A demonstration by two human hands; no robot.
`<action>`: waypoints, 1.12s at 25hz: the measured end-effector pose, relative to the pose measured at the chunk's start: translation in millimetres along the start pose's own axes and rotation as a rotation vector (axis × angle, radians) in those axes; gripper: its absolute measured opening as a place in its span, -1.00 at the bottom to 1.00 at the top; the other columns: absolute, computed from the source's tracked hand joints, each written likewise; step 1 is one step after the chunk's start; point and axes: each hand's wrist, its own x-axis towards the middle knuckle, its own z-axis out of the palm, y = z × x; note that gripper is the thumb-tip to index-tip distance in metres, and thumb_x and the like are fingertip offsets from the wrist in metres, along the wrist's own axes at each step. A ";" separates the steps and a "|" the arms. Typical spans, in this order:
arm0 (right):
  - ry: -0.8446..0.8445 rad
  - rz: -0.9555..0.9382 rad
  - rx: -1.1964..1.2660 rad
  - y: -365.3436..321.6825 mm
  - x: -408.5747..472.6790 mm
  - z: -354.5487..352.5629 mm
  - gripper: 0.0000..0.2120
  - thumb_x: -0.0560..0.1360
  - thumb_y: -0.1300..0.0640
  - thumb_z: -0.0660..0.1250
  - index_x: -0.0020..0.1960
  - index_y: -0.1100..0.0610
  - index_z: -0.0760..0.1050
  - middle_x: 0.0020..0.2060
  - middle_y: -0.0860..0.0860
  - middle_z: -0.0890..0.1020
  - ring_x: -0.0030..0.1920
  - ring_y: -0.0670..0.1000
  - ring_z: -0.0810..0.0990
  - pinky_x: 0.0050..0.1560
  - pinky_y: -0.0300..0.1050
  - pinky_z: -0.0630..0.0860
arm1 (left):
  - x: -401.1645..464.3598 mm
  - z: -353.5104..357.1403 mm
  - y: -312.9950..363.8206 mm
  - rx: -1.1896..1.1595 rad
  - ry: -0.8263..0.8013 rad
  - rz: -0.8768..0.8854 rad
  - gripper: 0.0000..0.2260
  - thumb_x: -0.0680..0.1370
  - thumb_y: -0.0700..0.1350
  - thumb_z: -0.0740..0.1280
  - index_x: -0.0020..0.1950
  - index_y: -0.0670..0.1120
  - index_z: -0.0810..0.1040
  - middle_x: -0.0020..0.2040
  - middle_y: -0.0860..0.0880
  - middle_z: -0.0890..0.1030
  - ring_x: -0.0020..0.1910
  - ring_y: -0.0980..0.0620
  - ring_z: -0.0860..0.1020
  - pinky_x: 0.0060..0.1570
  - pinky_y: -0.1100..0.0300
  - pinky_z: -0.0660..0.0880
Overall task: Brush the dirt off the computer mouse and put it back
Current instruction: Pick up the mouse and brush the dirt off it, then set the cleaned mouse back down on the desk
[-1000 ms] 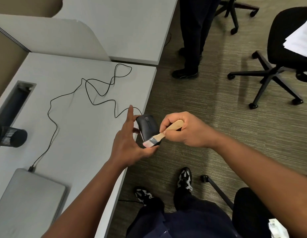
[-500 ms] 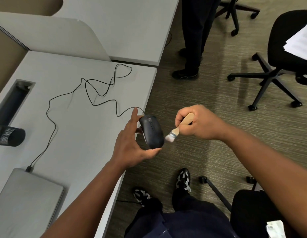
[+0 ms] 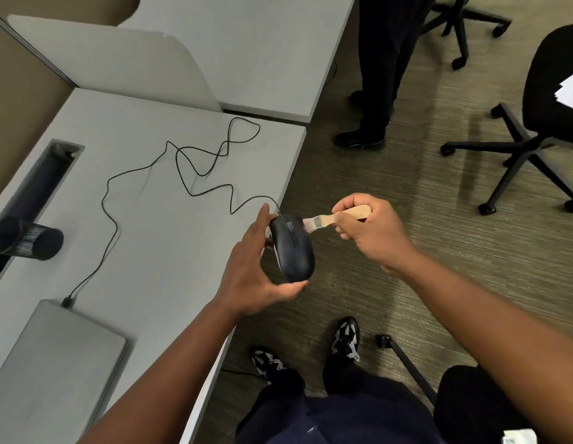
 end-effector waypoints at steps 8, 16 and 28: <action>-0.118 -0.128 -0.142 -3.0 -7.9 6.2 -0.81 0.70 0.03 0.30 0.27 -0.15 0.58 -0.20 -0.03 0.73 -0.21 -0.16 0.69 -0.20 -0.25 0.58 | 1.2 0.6 8.1 -0.016 0.067 -0.028 0.23 0.26 0.35 0.64 0.67 0.41 -0.16 0.48 0.61 0.14 0.31 0.46 0.44 0.21 0.46 0.43; -0.189 -0.153 -0.305 -6.3 -29.5 51.2 -0.23 0.31 -0.20 0.66 0.38 -0.21 0.32 0.31 -0.04 0.64 0.10 -0.04 0.71 0.13 0.04 0.69 | -1.8 6.3 1.6 0.032 0.174 -0.114 0.18 0.28 0.35 0.60 0.70 0.22 -0.04 0.58 0.23 0.33 0.37 0.11 0.53 0.30 -0.05 0.58; -0.126 -0.268 -0.482 -5.9 -2.3 144.7 -0.33 0.31 -0.07 0.58 0.24 -0.24 0.23 0.01 -0.13 0.58 -0.03 0.01 0.65 -0.15 -0.05 0.60 | -15.8 -32.8 -51.3 -0.073 0.156 -0.307 0.08 0.38 0.22 0.62 0.72 0.05 0.06 0.60 0.12 0.19 0.54 0.04 0.35 0.47 -0.06 0.47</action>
